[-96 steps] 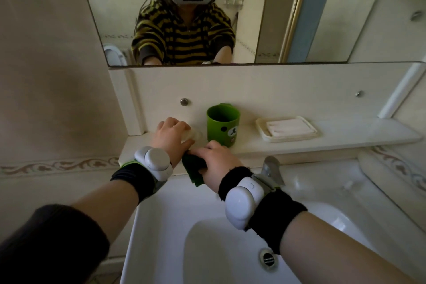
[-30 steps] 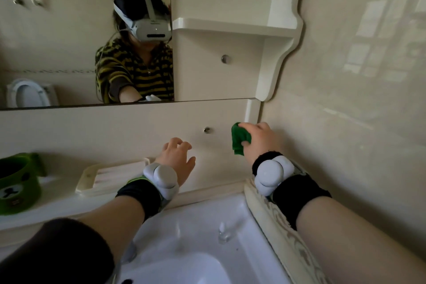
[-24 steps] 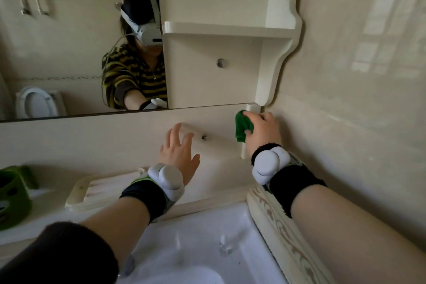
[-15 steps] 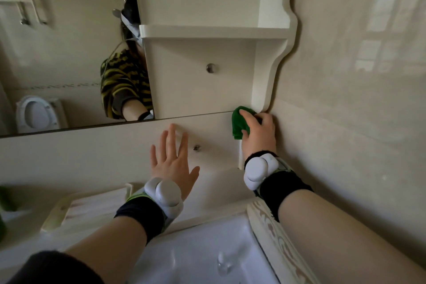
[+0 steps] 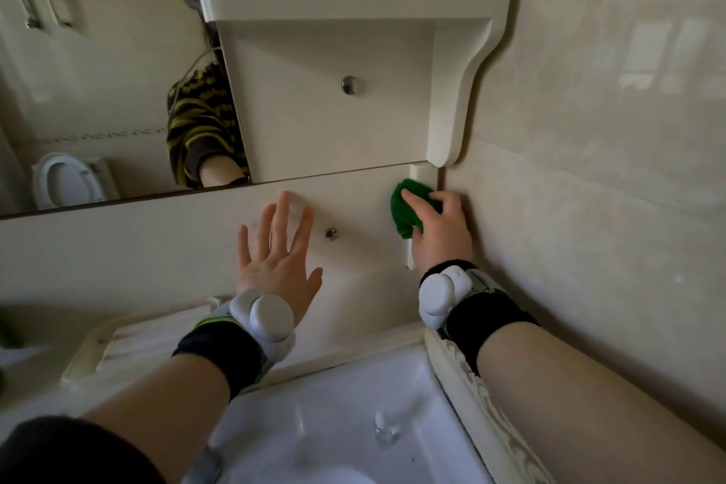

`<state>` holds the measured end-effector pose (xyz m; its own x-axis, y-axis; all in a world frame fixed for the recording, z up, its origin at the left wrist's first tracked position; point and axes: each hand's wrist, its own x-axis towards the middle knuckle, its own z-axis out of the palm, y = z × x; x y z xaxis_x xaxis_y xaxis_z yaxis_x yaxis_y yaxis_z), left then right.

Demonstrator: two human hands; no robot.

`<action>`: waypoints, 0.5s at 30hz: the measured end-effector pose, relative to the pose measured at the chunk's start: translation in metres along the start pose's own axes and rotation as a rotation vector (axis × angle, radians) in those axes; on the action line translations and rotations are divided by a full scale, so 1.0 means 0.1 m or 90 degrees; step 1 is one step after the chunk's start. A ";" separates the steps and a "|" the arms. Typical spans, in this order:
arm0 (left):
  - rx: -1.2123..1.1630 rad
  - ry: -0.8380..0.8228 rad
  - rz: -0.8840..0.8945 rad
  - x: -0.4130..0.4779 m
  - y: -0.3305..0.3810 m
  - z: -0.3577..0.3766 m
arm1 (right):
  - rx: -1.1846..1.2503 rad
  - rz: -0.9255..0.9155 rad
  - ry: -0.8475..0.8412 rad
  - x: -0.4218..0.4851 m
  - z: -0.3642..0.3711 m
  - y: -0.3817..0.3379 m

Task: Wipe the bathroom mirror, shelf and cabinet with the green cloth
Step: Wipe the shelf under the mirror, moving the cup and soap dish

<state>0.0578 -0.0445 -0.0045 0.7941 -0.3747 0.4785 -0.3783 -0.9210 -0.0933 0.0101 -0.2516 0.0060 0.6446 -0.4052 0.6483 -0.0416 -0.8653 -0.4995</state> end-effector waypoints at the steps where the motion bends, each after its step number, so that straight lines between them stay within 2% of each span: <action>1: 0.001 -0.003 0.000 0.00 0.00 0.00 | -0.002 0.003 -0.007 -0.01 0.01 0.01; 15: -0.012 -0.022 0.004 -0.02 0.01 -0.05 | -0.042 0.043 -0.123 -0.21 0.10 0.15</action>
<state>0.0527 -0.0444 -0.0011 0.8076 -0.3844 0.4471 -0.3919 -0.9165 -0.0802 0.0036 -0.2532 -0.0216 0.7728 -0.4039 0.4896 -0.1346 -0.8581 -0.4955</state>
